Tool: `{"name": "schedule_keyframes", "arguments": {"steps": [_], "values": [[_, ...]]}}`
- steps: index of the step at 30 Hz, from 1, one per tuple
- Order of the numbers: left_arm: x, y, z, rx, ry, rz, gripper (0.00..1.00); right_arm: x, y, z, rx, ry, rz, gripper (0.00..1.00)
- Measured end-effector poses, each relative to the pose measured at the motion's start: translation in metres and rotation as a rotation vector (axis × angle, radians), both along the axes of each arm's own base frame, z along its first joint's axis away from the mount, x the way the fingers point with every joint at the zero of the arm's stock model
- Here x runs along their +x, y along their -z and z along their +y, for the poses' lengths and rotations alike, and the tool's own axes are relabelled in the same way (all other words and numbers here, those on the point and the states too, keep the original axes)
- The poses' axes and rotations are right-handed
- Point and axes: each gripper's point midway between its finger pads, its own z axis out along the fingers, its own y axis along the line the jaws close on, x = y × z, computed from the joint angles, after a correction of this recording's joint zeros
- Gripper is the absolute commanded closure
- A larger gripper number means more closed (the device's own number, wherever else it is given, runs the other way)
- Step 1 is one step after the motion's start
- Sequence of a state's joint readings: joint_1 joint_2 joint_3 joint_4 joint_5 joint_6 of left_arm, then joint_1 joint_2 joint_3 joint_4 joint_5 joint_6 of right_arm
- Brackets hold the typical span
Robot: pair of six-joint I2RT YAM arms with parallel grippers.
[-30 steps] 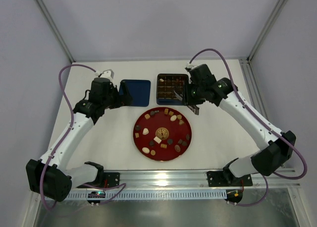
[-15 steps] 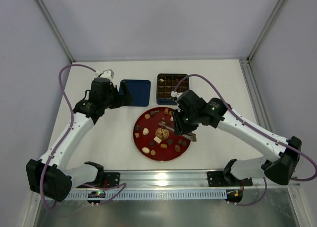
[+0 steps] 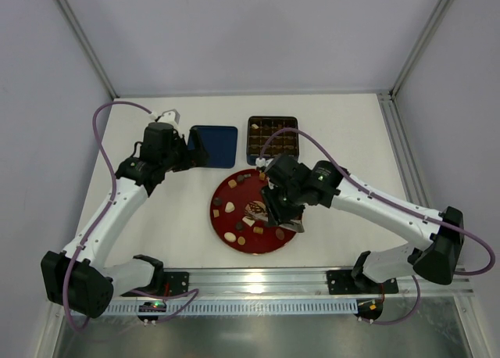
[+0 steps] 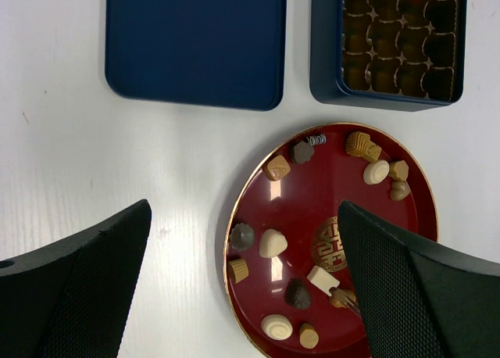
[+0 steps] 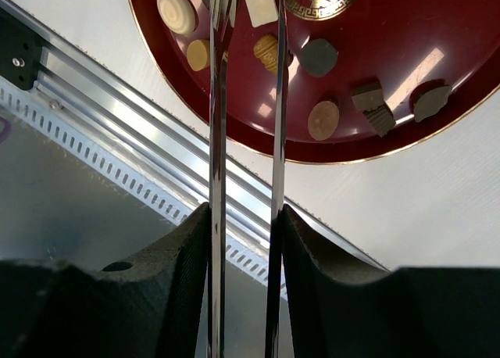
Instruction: Pack the chocolate
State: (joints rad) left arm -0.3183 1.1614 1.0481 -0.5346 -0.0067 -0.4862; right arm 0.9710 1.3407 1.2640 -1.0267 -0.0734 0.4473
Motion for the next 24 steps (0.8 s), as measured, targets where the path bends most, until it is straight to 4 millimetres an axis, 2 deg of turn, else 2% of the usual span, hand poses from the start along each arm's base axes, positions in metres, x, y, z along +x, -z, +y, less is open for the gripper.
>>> {"name": "schedule_keyframes", "arguments": {"steps": [16, 24], "values": [[0.000, 0.000, 0.000, 0.000, 0.000, 0.000, 0.00, -0.013, 0.018, 0.008, -0.065, -0.056, 0.034, 0.58], [0.000, 0.000, 0.000, 0.000, 0.000, 0.000, 0.00, -0.011, 0.026, 0.008, -0.100, -0.056, 0.033, 0.58]]}}
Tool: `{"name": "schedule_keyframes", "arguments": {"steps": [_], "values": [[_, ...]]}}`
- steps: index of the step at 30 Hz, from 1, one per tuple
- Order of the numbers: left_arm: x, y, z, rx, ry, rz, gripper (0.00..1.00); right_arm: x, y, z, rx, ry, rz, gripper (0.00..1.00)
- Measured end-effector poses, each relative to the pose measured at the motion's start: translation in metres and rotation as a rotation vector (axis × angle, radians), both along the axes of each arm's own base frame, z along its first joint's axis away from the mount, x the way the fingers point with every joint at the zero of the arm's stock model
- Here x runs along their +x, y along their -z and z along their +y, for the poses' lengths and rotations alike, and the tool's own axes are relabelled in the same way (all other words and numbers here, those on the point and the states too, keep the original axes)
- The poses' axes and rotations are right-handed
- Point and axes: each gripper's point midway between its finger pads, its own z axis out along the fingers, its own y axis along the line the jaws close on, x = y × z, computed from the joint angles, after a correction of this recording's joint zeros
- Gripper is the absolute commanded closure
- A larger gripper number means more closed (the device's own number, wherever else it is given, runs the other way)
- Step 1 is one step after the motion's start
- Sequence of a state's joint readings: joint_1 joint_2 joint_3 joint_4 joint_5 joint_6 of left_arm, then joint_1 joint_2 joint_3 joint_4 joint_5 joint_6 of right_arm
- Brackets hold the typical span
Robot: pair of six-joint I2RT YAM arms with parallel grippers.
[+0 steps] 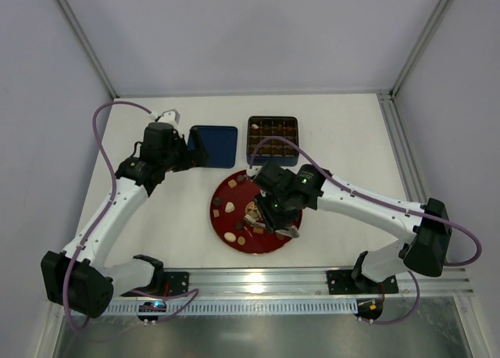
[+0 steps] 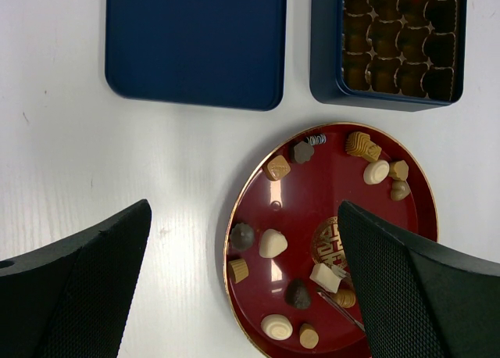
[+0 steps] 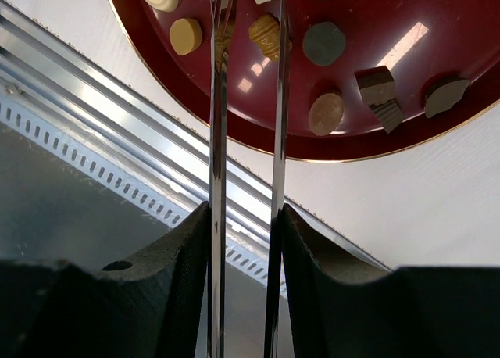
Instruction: Pack the chocolate
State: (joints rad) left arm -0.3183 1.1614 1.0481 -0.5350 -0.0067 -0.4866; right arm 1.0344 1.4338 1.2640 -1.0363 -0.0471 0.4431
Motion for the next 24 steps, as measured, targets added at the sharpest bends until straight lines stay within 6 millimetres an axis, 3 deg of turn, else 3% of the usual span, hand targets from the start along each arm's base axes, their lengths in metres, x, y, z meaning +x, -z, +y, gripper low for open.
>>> {"name": "schedule_keyframes", "arguments": {"steps": [14, 16, 24], "values": [[0.000, 0.000, 0.000, 0.001, 0.000, 0.000, 0.00, 0.001, 0.011, 0.000, -0.046, -0.007, -0.001, 0.59], [0.000, 0.000, 0.000, 0.001, 0.000, 0.000, 0.00, 0.001, 0.011, 0.000, -0.047, -0.006, -0.003, 0.66], [0.000, 0.000, 0.000, 0.000, 0.000, 0.000, 0.00, 0.006, 0.011, -0.002, -0.061, 0.006, -0.027, 0.76]]}}
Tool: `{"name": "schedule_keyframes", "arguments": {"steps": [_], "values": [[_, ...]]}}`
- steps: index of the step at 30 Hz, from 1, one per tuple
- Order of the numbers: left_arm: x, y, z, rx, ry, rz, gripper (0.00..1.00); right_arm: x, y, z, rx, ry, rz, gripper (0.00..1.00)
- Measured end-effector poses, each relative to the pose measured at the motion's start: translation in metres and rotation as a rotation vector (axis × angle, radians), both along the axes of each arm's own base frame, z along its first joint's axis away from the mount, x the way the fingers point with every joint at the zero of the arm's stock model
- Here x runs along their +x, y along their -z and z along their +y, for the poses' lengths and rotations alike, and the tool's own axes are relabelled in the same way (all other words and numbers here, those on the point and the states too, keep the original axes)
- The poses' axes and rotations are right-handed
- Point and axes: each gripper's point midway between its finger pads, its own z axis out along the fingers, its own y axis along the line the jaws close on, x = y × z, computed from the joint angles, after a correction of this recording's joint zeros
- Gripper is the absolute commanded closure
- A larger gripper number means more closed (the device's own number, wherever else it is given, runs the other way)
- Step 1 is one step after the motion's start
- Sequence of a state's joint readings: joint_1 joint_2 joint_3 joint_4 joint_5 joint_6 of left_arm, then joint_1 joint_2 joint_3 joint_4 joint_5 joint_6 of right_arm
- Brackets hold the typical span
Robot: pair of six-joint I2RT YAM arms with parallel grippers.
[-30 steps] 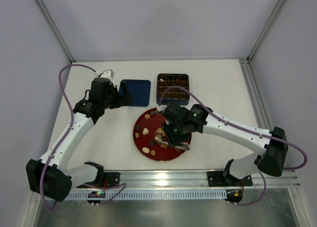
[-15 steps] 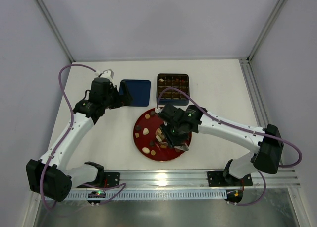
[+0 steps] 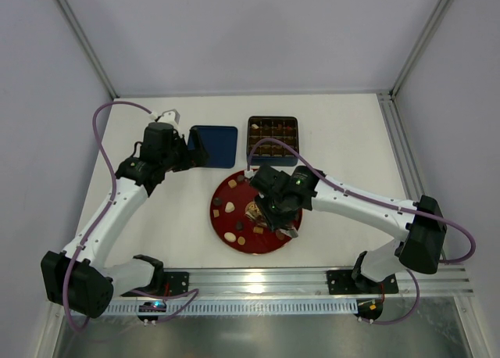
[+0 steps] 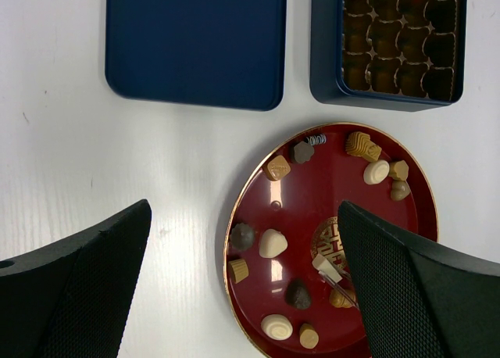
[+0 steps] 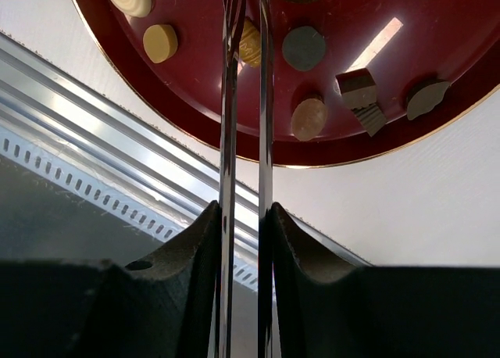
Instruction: Pack the chocolate
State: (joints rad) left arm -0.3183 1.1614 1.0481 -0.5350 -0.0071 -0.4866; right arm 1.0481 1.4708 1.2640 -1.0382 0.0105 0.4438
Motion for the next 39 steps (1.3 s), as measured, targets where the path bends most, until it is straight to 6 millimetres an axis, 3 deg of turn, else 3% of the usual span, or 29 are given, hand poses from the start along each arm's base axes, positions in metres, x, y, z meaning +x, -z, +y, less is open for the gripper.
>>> {"name": "schedule_keyframes", "arguments": {"steps": [8, 11, 20, 23, 27, 30, 35, 39], "values": [[0.000, 0.000, 0.000, 0.000, 0.000, 0.000, 0.00, 0.014, -0.007, -0.004, -0.011, 0.029, -0.040, 0.78], [0.000, 0.000, 0.000, 0.000, 0.000, 0.000, 0.00, 0.035, -0.020, -0.005, 0.023, 0.069, -0.068, 0.80], [0.000, 0.000, 0.000, 0.000, 0.001, -0.001, 0.00, 0.145, -0.087, -0.021, 0.167, 0.273, -0.228, 0.80], [0.000, 0.000, 0.000, 0.000, 0.001, 0.000, 0.00, 0.187, -0.098, -0.024, 0.192, 0.325, -0.275, 0.80], [0.000, 0.000, 0.000, 0.000, 0.001, 0.000, 0.00, 0.231, -0.093, -0.022, 0.188, 0.363, -0.292, 0.80], [0.000, 0.000, 0.000, 0.000, 0.001, -0.001, 0.00, 0.257, -0.077, -0.014, 0.180, 0.364, -0.276, 0.80], [0.000, 0.000, 0.000, 0.000, 0.001, 0.000, 0.00, 0.279, -0.053, -0.005, 0.158, 0.364, -0.244, 0.80], [0.000, 0.000, 0.000, 0.000, 0.001, -0.001, 0.00, 0.283, -0.044, -0.004, 0.145, 0.362, -0.231, 0.79]]}}
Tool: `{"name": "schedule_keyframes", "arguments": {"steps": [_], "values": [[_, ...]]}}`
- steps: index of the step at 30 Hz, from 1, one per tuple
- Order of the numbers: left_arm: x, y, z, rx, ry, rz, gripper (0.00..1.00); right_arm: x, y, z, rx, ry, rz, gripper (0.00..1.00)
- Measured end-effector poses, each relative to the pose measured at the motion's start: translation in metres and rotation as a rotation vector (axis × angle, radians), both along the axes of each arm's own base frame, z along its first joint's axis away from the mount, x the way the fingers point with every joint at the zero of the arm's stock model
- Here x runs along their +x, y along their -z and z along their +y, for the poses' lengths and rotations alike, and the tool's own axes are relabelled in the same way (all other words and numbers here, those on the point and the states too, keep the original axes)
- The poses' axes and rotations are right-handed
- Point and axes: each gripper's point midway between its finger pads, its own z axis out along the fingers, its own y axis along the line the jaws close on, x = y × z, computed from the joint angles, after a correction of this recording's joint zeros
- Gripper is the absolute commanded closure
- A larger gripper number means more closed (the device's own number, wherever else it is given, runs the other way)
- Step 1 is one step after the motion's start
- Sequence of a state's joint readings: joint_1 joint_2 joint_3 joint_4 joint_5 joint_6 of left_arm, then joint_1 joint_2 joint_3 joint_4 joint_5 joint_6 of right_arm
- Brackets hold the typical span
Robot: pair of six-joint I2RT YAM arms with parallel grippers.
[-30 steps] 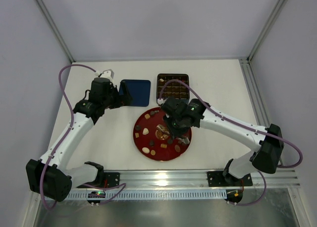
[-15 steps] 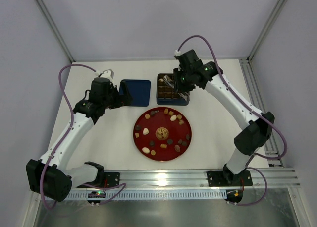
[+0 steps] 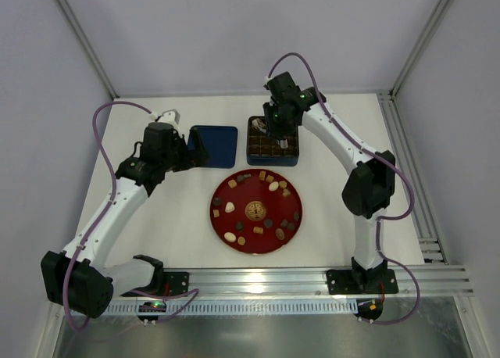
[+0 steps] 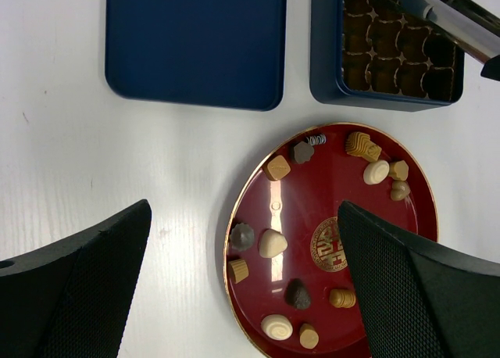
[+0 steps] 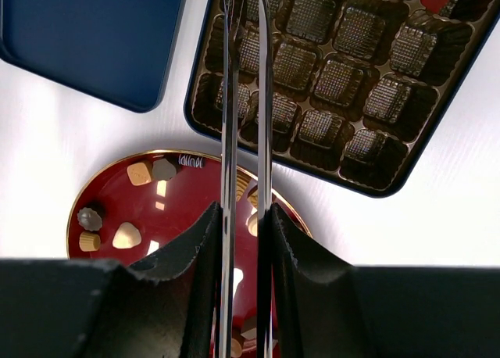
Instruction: Pack the chocolate
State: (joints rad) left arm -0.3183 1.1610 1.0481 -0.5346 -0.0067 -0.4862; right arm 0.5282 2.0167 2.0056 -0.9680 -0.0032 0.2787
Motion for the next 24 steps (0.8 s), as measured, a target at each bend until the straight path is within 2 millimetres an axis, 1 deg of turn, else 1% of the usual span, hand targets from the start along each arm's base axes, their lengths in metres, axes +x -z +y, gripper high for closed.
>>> {"name": "schedule_keyframes", "arguments": {"steps": [10, 19, 20, 24], "values": [[0.000, 0.000, 0.000, 0.000, 0.000, 0.000, 0.00, 0.000, 0.000, 0.002, 0.008, -0.006, 0.000, 0.79], [0.000, 0.000, 0.000, 0.000, 0.000, 0.000, 0.00, -0.006, 0.017, -0.001, -0.009, -0.011, 0.035, 0.78], [0.000, 0.000, 0.000, 0.000, 0.000, 0.000, 0.00, -0.006, 0.017, -0.001, -0.009, -0.012, 0.036, 0.77], [0.000, 0.000, 0.000, 0.000, 0.000, 0.000, 0.00, -0.006, 0.018, 0.000, -0.008, -0.013, 0.037, 0.76]]}}
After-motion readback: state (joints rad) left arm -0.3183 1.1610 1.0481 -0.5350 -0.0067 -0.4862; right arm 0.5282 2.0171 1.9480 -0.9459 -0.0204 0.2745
